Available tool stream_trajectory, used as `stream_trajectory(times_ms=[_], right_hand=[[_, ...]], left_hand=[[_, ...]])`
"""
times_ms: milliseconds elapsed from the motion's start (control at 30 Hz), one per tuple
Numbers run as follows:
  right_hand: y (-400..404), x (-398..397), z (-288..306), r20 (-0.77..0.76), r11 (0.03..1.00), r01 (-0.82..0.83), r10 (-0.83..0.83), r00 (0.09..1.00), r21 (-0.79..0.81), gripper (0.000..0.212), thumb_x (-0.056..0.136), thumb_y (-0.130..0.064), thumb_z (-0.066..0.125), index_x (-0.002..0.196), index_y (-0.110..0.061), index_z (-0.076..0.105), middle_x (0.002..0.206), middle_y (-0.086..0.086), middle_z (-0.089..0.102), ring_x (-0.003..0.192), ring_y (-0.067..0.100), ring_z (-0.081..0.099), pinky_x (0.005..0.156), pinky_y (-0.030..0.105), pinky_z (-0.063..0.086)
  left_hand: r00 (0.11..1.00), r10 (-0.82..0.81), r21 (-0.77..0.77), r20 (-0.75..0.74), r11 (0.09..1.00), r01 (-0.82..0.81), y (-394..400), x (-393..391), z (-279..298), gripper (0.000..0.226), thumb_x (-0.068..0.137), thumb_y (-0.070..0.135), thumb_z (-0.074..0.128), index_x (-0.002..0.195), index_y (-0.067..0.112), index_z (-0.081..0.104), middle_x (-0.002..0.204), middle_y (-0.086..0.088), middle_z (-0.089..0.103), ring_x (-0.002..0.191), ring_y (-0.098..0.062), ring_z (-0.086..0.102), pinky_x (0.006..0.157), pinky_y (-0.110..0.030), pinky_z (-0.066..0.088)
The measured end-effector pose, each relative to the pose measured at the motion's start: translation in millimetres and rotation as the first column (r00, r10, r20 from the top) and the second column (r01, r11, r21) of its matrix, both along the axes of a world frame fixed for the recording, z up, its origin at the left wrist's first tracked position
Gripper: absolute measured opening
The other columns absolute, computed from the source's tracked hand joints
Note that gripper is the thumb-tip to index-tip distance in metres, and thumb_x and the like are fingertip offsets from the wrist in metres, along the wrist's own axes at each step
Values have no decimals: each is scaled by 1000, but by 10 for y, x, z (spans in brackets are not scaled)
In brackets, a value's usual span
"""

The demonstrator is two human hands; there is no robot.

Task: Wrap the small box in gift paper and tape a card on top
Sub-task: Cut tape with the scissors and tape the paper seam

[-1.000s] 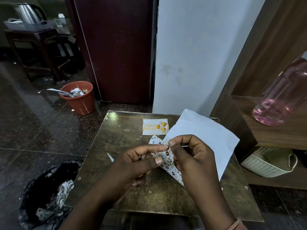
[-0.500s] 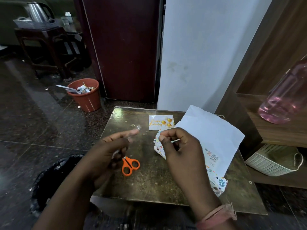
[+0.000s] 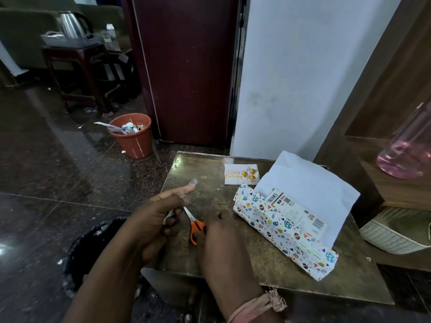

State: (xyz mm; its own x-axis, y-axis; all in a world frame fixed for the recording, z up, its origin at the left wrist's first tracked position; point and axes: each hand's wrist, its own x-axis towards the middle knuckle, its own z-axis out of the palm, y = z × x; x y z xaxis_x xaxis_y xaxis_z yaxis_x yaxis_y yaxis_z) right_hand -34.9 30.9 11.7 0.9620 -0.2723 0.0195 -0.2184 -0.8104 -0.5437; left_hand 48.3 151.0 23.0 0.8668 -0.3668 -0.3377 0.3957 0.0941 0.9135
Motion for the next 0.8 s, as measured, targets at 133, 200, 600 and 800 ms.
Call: stream_trajectory(times_ms=[133,200,600,800], right_hand=[[-1,-45,10,2,1000,-1,1,1000,-28,34,97,-11,55,128,-24,52,127,1,46,112,23,58,92,33,49],[-4,-62,19,-35,998,-27,24,999,-65,35,98,-7,51,129,-23,54,128,3,47,110,24,59,91,33,49],[-481,-102,195,-200,696,190,-68,977,693,26,98,-25,62,80,-8,70,69,11,74,58,19,72,53,23,49],[-536,-112,178,-241,198,245,-45,969,949,19,93,-6,65,89,12,67,71,20,65,55,22,63,52,27,54]], left_hand=[[998,-64,-52,-6,997,64,-30,0,35,39,94,4,57,122,23,77,65,4,40,53,-6,28,47,-22,15],[995,-97,-70,-6,993,96,-57,-10,40,39,95,3,57,124,22,76,65,5,41,53,-6,28,45,-20,17],[998,-45,-170,-36,985,38,-112,40,42,41,93,5,56,128,18,73,67,4,43,50,-5,31,43,-20,19],[995,-55,-141,-79,989,43,-179,41,-1,39,96,7,55,127,19,73,67,4,42,52,-5,31,46,-22,17]])
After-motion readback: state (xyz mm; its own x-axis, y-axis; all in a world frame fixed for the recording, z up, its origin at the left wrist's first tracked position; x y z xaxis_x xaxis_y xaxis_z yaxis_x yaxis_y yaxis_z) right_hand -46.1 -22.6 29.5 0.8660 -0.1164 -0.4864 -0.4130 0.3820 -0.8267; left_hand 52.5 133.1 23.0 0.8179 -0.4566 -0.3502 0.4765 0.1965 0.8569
